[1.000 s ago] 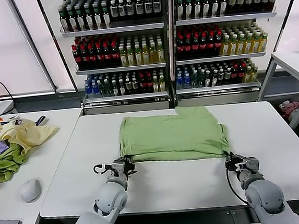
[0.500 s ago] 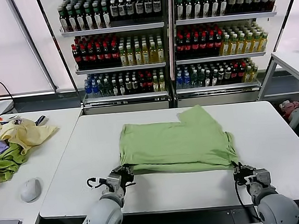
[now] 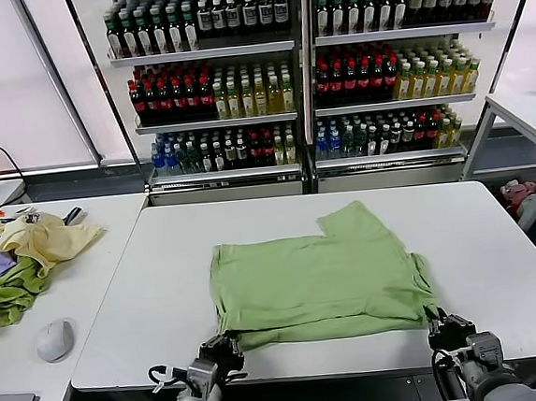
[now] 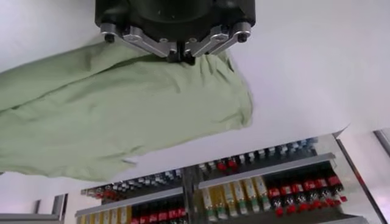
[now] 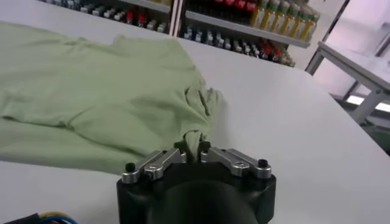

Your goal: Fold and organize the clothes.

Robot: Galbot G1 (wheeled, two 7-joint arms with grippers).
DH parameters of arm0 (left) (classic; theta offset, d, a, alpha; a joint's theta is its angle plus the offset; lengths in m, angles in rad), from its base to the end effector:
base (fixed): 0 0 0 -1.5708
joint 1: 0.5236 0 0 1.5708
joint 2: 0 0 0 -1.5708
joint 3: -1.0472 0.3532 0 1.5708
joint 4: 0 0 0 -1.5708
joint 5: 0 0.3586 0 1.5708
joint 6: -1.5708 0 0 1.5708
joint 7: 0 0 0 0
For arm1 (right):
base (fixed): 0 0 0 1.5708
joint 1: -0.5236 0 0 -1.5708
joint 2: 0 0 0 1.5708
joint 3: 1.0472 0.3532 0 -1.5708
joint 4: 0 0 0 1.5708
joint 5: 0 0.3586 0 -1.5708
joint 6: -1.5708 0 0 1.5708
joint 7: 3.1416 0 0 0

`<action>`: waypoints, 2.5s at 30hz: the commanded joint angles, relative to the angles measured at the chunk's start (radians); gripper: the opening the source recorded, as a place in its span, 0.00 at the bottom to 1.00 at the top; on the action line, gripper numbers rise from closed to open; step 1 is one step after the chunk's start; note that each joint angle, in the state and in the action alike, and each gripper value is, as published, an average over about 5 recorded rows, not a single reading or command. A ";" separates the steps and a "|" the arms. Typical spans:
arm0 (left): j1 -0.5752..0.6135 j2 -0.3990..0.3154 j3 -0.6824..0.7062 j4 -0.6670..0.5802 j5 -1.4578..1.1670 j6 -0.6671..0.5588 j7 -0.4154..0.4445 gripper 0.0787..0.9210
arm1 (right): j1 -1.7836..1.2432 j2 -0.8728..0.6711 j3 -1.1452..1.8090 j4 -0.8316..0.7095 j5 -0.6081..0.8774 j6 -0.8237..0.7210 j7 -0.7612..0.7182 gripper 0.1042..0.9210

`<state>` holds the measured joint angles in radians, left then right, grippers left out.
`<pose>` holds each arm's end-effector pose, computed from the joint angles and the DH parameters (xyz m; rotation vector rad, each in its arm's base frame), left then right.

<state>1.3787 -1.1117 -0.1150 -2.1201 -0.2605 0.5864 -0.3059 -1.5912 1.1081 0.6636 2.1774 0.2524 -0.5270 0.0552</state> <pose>0.1994 -0.0354 -0.2830 -0.3417 -2.6118 -0.3054 0.1902 -0.1032 -0.2492 0.0445 -2.6780 0.3499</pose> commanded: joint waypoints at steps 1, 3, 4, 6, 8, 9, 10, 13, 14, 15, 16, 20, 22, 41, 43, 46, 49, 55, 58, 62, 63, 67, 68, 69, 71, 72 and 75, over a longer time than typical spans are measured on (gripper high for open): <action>0.074 0.059 -0.023 -0.084 0.031 -0.001 0.029 0.31 | -0.039 -0.003 0.015 0.069 -0.024 0.022 -0.003 0.40; 0.059 0.078 -0.033 -0.079 0.025 -0.001 0.033 0.38 | -0.027 -0.013 0.020 0.070 -0.022 0.022 -0.002 0.47; 0.050 0.088 -0.039 -0.075 0.022 -0.001 0.035 0.41 | -0.020 -0.019 0.022 0.068 -0.020 0.021 -0.002 0.50; 0.032 0.105 -0.050 -0.064 0.012 -0.001 0.038 0.49 | 0.001 -0.032 0.025 0.059 -0.014 0.020 0.002 0.58; 0.008 0.120 -0.063 -0.051 0.000 -0.001 0.040 0.58 | 0.028 -0.044 0.024 0.047 -0.004 0.021 0.009 0.64; -0.006 0.125 -0.071 -0.042 -0.009 -0.001 0.039 0.62 | 0.046 -0.051 0.022 0.040 0.003 0.021 0.014 0.68; -0.023 0.130 -0.080 -0.031 -0.021 -0.001 0.037 0.65 | 0.064 -0.057 0.019 0.032 0.010 0.021 0.020 0.71; -0.093 0.136 -0.102 0.005 -0.072 -0.001 0.020 0.74 | 0.147 -0.070 -0.001 -0.003 0.042 0.017 0.041 0.81; -0.122 0.135 -0.105 0.018 -0.092 -0.002 0.011 0.77 | 0.181 -0.074 -0.011 -0.017 0.057 0.013 0.048 0.83; -0.149 0.132 -0.106 0.030 -0.114 -0.002 0.003 0.80 | 0.220 -0.079 -0.024 -0.034 0.073 0.008 0.056 0.86; -0.179 0.129 -0.104 0.044 -0.137 -0.002 -0.004 0.83 | 0.259 -0.083 -0.041 -0.052 0.090 0.002 0.063 0.87; -0.300 0.110 -0.076 0.118 -0.200 -0.002 -0.020 0.88 | 0.415 -0.094 -0.132 -0.145 0.148 -0.024 0.085 0.88; -0.356 0.098 -0.056 0.157 -0.215 -0.002 -0.022 0.88 | 0.481 -0.094 -0.179 -0.203 0.161 -0.030 0.090 0.88; -0.730 -0.060 0.114 0.576 -0.281 -0.001 -0.037 0.88 | 0.983 0.012 -0.444 -0.760 0.205 -0.050 0.096 0.88; -0.750 -0.077 0.126 0.617 -0.280 -0.001 -0.037 0.88 | 1.022 0.029 -0.454 -0.812 0.205 -0.050 0.095 0.88; -0.770 -0.096 0.135 0.662 -0.274 -0.002 -0.038 0.88 | 1.076 0.055 -0.466 -0.887 0.202 -0.049 0.092 0.88; -0.779 -0.109 0.141 0.695 -0.278 -0.001 -0.040 0.88 | 1.113 0.077 -0.475 -0.956 0.195 -0.045 0.090 0.88; -0.796 -0.124 0.152 0.766 -0.317 0.000 -0.038 0.88 | 1.164 0.123 -0.483 -1.082 0.163 -0.037 0.077 0.88; -0.801 -0.131 0.151 0.798 -0.326 -0.001 -0.040 0.88 | 1.185 0.149 -0.483 -1.143 0.145 -0.028 0.066 0.88; -0.801 -0.140 0.146 0.828 -0.325 -0.001 -0.046 0.88 | 1.207 0.179 -0.479 -1.199 0.112 -0.012 0.052 0.88; -0.801 -0.142 0.145 0.835 -0.325 -0.001 -0.048 0.88 | 1.213 0.185 -0.477 -1.214 0.105 -0.009 0.049 0.88; -0.792 -0.144 0.141 0.846 -0.325 0.000 -0.056 0.88 | 1.230 0.206 -0.470 -1.259 0.092 -0.002 0.031 0.88; -0.789 -0.143 0.140 0.846 -0.326 0.000 -0.058 0.88 | 1.233 0.210 -0.469 -1.266 0.091 -0.001 0.022 0.88; -0.786 -0.143 0.140 0.846 -0.326 0.000 -0.058 0.88 | 1.236 0.213 -0.469 -1.273 0.089 0.000 0.012 0.88; -0.782 -0.143 0.140 0.846 -0.328 0.000 -0.060 0.88 | 1.243 0.222 -0.466 -1.295 0.082 0.010 -0.015 0.88; -0.779 -0.143 0.140 0.845 -0.330 0.000 -0.060 0.88 | 1.246 0.227 -0.465 -1.307 0.078 0.017 -0.028 0.88; -0.771 -0.142 0.140 0.836 -0.340 0.000 -0.061 0.88 | 1.254 0.243 -0.453 -1.350 0.066 0.035 -0.061 0.88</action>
<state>0.6087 -1.2464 0.0175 -1.3283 -0.5800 0.5817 -0.3635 -0.3780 1.3119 0.2095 0.9568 0.3465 -0.5176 0.0552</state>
